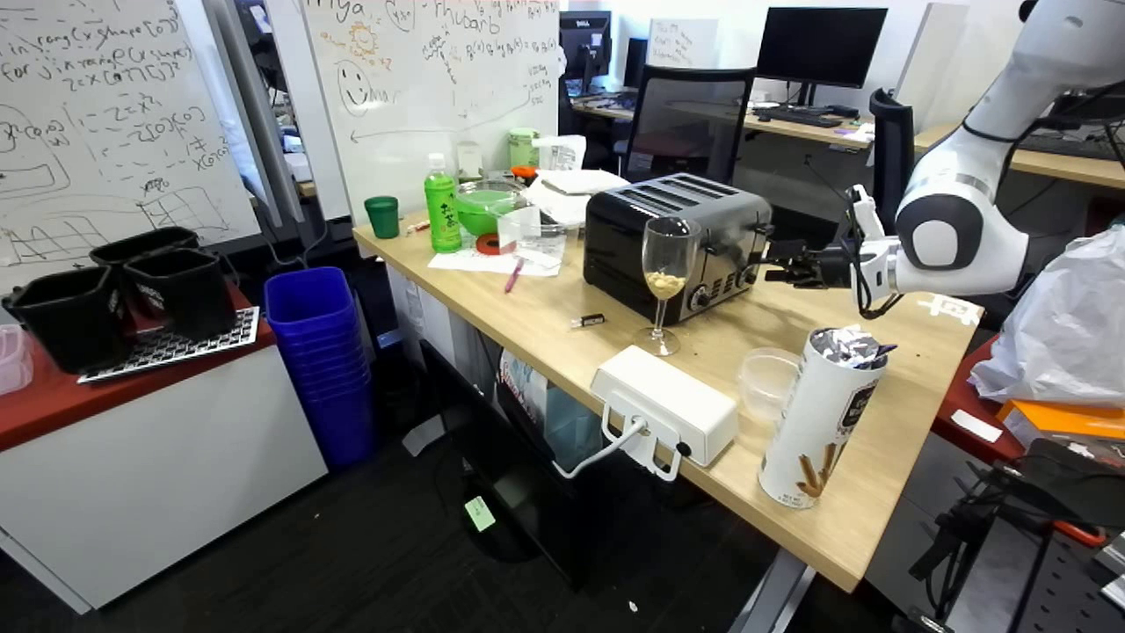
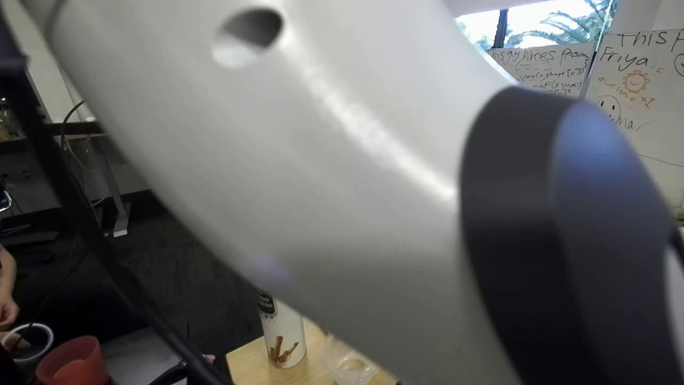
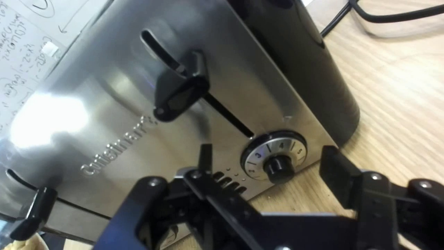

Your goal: Turn the right knob on the bread toaster clockwise

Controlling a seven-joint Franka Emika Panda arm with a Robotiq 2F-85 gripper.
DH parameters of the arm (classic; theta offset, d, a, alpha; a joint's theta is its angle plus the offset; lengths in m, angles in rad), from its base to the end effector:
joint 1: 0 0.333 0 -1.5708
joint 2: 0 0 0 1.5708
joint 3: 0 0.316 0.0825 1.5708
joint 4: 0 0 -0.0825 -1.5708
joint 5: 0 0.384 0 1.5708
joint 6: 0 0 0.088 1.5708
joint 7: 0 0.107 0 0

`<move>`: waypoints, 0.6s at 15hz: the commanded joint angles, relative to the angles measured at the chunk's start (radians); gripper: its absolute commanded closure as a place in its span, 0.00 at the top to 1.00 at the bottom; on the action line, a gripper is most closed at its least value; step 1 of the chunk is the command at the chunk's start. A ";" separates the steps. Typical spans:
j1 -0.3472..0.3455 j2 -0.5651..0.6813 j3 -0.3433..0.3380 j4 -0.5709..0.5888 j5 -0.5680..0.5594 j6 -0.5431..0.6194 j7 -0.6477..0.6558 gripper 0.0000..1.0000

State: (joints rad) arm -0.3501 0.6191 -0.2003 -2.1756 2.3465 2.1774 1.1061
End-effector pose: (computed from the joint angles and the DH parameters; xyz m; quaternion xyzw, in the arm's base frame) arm 0.4623 -0.2614 0.0965 0.2546 0.7967 0.2288 0.4981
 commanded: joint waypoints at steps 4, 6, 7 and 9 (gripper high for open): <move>0.047 -0.080 -0.010 -0.087 0.001 0.109 -0.156 1.00; 0.056 -0.108 -0.010 -0.121 0.009 0.123 -0.214 1.00; 0.059 -0.125 -0.010 -0.139 0.010 0.129 -0.240 1.00; 0.064 -0.156 -0.010 -0.170 0.013 0.137 -0.285 1.00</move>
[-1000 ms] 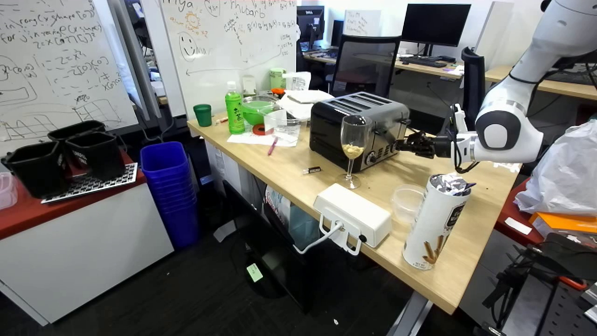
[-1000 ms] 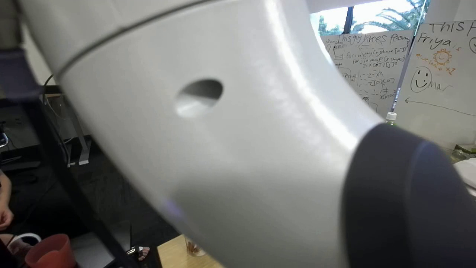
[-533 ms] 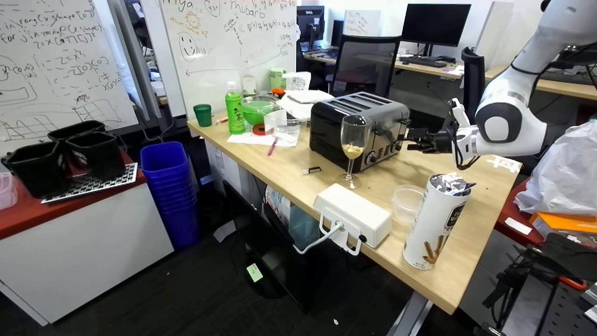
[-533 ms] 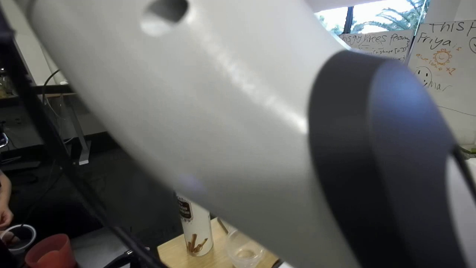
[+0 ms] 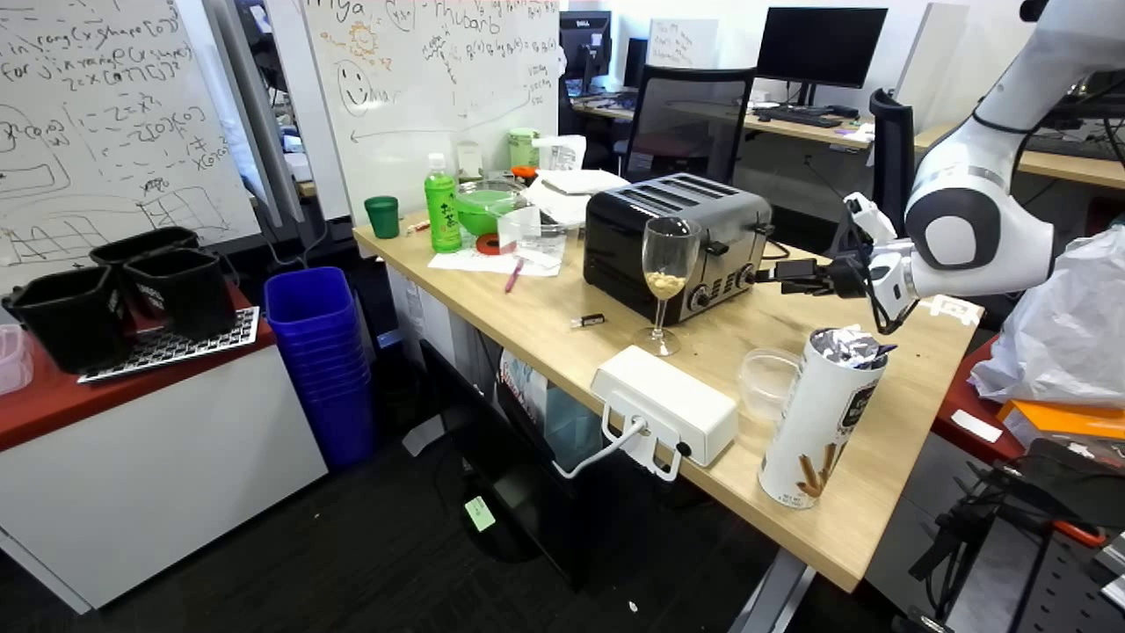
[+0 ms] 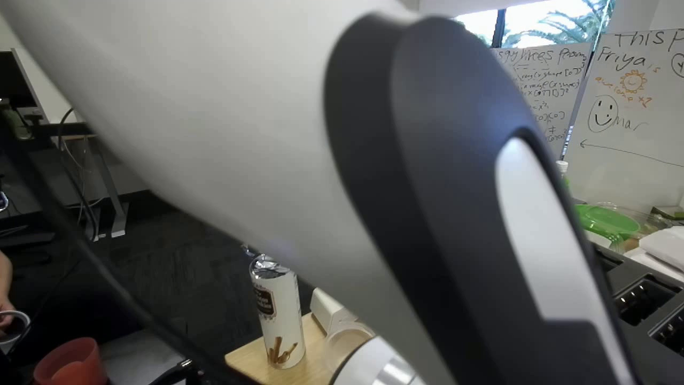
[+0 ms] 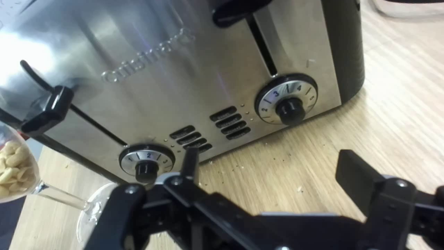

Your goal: Turn the right knob on the bread toaster clockwise

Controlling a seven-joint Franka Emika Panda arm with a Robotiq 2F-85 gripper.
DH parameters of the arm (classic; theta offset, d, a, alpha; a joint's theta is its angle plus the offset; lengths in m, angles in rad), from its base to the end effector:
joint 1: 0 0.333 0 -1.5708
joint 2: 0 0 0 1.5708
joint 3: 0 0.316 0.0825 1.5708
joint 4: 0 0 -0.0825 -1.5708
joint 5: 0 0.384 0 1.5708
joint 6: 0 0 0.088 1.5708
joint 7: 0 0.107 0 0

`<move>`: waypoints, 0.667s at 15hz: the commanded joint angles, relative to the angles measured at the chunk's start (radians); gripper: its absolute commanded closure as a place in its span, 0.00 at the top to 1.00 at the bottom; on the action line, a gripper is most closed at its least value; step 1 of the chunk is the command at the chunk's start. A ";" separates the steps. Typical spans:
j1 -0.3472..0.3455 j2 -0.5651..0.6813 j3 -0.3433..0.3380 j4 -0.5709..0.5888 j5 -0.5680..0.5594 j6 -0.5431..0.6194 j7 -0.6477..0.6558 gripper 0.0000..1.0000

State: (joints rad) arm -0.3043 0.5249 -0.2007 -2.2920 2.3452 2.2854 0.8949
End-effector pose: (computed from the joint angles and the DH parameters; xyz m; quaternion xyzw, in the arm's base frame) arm 0.4334 -0.2316 0.1070 0.1773 0.8471 0.1633 0.4736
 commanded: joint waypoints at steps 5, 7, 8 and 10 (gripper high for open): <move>0.031 -0.136 -0.014 -0.126 0.013 0.070 -0.180 1.00; 0.034 -0.150 -0.013 -0.144 0.016 0.094 -0.215 1.00; 0.035 -0.154 -0.012 -0.151 0.016 0.102 -0.227 1.00; 0.037 -0.157 -0.011 -0.163 0.022 0.113 -0.254 1.00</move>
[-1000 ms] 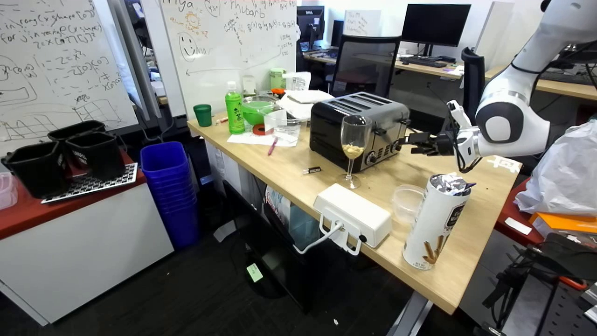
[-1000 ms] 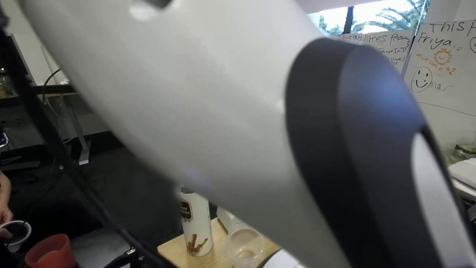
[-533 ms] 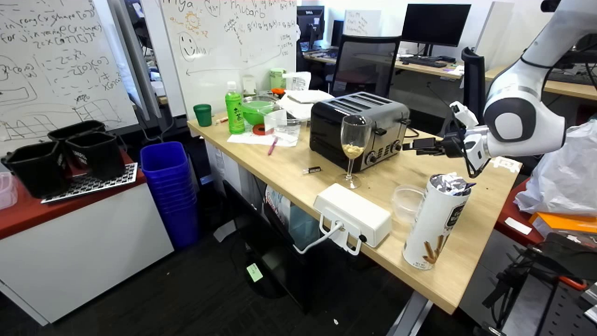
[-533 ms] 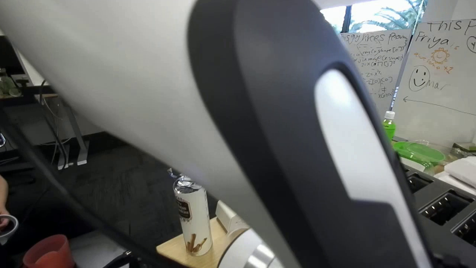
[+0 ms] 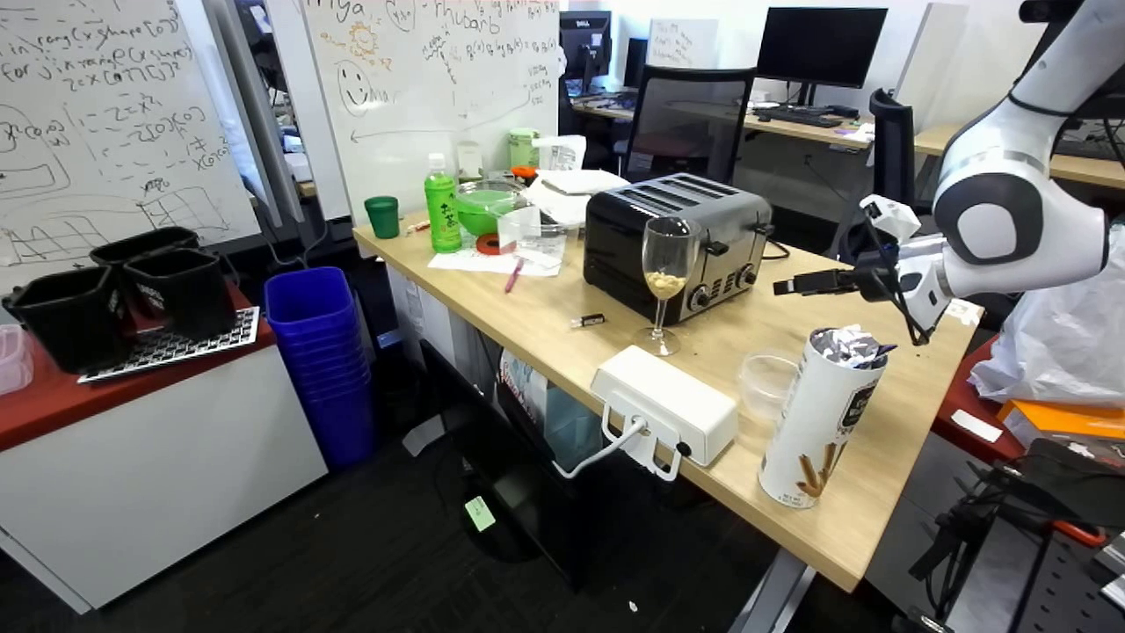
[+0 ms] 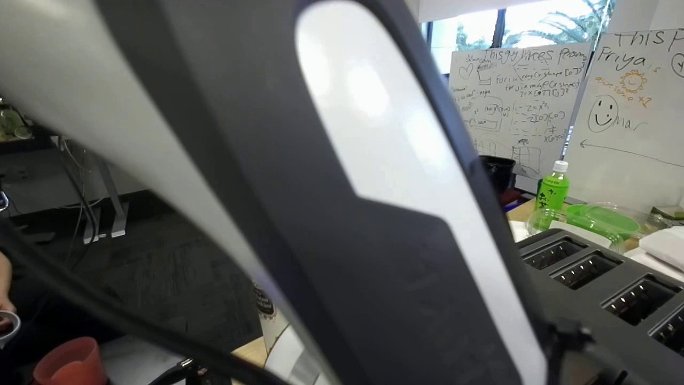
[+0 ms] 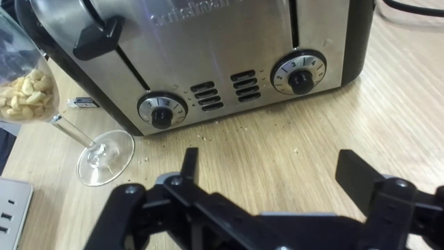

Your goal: Turn the right knob on the bread toaster clockwise

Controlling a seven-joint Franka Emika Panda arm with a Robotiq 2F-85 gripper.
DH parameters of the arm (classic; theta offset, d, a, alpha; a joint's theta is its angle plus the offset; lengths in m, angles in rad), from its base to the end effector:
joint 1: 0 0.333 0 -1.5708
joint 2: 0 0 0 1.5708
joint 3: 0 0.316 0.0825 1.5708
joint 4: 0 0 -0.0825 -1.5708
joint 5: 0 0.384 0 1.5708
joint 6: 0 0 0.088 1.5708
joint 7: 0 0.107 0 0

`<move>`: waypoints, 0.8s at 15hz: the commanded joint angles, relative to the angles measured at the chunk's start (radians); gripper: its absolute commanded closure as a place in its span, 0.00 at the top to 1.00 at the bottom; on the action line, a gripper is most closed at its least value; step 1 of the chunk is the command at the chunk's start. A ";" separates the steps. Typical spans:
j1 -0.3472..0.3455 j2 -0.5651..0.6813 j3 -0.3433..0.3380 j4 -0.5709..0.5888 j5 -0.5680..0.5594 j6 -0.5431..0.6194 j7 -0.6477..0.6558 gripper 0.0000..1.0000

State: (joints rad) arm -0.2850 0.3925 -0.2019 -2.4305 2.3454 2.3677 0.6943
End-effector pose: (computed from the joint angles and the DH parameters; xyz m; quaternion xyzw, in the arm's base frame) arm 0.3960 -0.2102 0.1293 0.1035 0.8765 0.1074 0.4577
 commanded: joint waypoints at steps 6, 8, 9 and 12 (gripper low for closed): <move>0.022 -0.047 -0.008 -0.066 0.035 0.050 -0.131 1.00; 0.023 -0.068 -0.011 -0.085 0.038 0.055 -0.151 1.00; 0.022 -0.081 -0.013 -0.096 0.043 0.055 -0.164 1.00; 0.011 -0.058 -0.006 -0.081 0.016 0.036 -0.130 1.00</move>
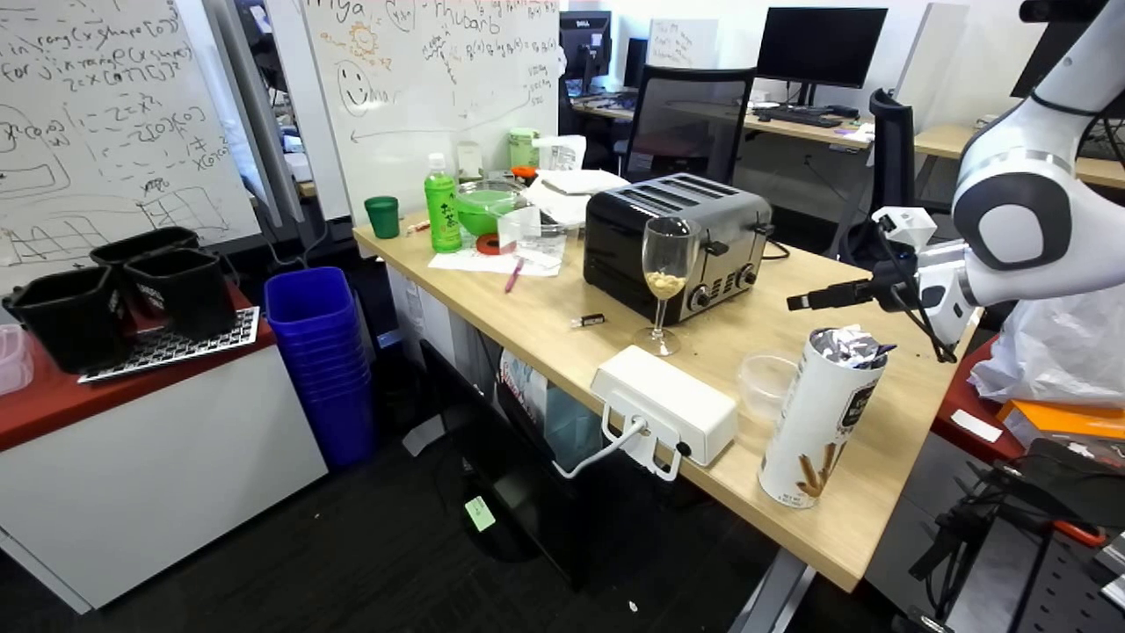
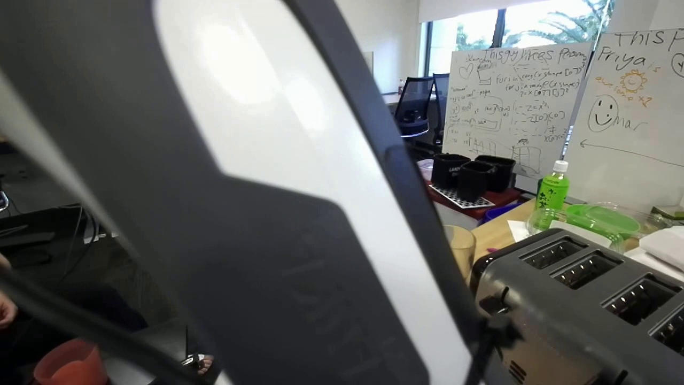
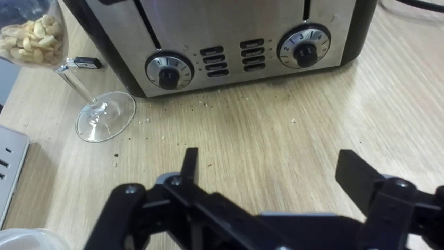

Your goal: Turn the right knob on the bread toaster clockwise

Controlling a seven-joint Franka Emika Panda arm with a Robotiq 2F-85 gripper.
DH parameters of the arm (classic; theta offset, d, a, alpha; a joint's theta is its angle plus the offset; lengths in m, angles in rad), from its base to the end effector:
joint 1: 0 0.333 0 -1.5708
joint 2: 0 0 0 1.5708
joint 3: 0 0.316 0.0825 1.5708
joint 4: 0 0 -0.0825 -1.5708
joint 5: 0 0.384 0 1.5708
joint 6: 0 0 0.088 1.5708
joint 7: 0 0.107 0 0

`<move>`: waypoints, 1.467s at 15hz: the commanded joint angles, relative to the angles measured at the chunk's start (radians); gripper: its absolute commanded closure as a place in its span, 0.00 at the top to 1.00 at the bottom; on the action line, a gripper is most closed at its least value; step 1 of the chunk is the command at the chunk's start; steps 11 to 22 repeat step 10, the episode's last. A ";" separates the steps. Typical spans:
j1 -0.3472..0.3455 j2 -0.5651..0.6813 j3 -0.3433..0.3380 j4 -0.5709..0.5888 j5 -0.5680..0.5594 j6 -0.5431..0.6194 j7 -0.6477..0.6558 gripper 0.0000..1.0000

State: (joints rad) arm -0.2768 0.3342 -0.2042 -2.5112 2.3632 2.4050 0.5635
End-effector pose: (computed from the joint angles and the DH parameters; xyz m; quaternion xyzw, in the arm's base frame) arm 0.3695 -0.1974 0.1331 0.0626 0.8907 0.0757 0.4438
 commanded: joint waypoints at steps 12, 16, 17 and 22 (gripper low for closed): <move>0.003 0.009 -0.003 0.002 -0.002 -0.003 0.001 1.00; 0.003 0.009 -0.003 0.002 -0.002 -0.003 0.001 1.00; 0.003 0.009 -0.003 0.002 -0.002 -0.003 0.001 1.00; 0.003 0.009 -0.003 0.002 -0.002 -0.003 0.001 1.00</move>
